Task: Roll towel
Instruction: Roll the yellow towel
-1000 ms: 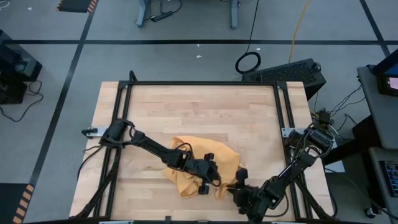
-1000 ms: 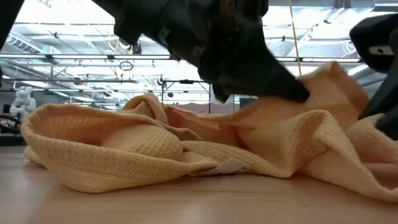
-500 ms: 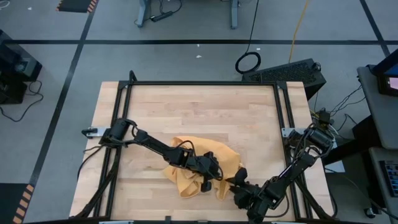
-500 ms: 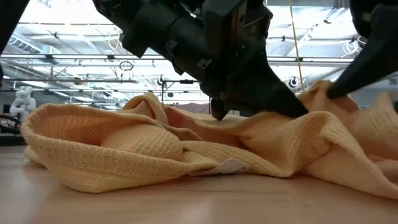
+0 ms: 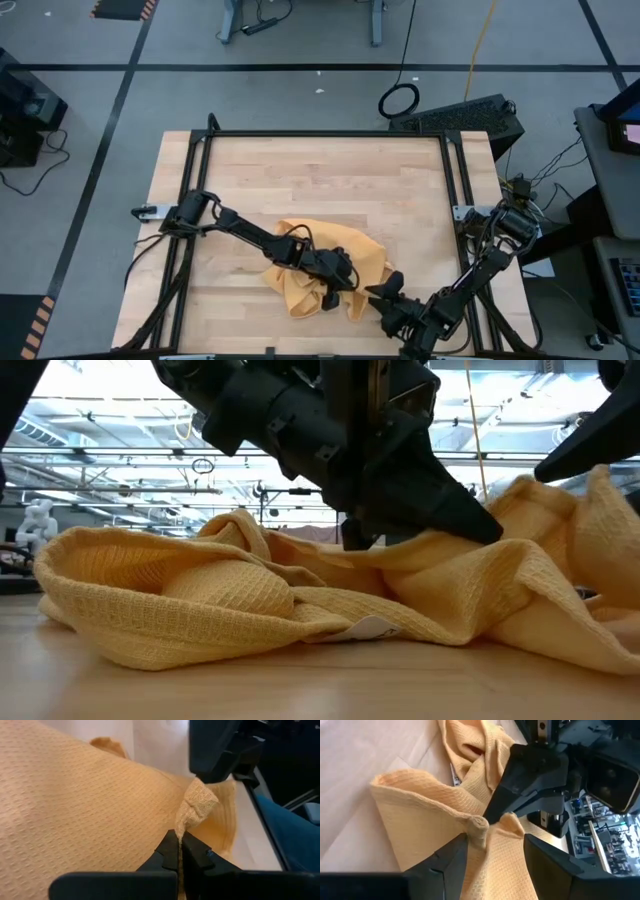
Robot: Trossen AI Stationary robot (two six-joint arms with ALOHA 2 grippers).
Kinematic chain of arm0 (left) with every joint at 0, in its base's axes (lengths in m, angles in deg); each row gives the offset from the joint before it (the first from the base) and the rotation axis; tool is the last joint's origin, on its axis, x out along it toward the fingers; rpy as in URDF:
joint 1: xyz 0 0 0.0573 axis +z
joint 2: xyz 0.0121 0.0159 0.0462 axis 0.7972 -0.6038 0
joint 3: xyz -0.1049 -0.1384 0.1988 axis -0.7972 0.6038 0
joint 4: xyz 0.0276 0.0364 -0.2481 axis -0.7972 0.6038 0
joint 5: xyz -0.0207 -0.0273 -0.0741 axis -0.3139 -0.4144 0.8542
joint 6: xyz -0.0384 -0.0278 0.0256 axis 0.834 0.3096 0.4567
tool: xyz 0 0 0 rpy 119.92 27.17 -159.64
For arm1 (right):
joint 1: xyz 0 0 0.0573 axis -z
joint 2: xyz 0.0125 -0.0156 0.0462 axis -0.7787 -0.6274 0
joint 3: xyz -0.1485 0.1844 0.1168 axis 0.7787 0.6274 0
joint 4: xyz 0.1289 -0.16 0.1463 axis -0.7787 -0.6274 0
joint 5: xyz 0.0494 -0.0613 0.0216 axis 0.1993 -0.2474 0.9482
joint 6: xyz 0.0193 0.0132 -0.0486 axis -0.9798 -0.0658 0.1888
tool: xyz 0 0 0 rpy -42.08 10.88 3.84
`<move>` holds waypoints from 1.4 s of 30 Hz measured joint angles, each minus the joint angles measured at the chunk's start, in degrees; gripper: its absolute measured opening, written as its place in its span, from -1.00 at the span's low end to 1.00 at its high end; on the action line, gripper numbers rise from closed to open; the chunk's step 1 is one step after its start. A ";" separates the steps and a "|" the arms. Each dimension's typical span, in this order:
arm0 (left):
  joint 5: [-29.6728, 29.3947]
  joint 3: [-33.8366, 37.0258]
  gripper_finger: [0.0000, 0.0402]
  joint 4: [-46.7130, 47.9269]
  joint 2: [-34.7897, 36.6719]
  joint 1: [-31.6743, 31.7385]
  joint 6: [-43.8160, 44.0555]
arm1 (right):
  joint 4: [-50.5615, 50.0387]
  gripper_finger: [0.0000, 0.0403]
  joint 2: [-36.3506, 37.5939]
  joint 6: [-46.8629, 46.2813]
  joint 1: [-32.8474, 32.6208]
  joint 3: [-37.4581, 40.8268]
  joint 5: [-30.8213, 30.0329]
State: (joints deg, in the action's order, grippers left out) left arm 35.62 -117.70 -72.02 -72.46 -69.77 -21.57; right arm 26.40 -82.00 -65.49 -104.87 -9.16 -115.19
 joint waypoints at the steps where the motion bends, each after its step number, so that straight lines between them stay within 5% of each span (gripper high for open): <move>1: 0.00 0.00 -0.98 -0.39 0.01 0.00 0.30 | -0.02 -0.08 0.00 -1.10 -0.05 0.00 0.06; 21: 0.46 0.00 -0.91 -6.07 0.01 -1.88 -0.07 | -0.07 -0.08 0.00 -6.00 -0.26 0.00 -2.49; 42: -1.49 0.02 -0.90 -3.35 -0.57 -1.55 1.11 | 0.73 -0.08 0.00 -7.25 0.21 0.00 8.40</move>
State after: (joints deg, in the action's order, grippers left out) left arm 34.14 -117.68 -75.36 -73.02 -71.32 -20.46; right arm 27.13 -82.00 -72.74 -104.67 -9.16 -106.78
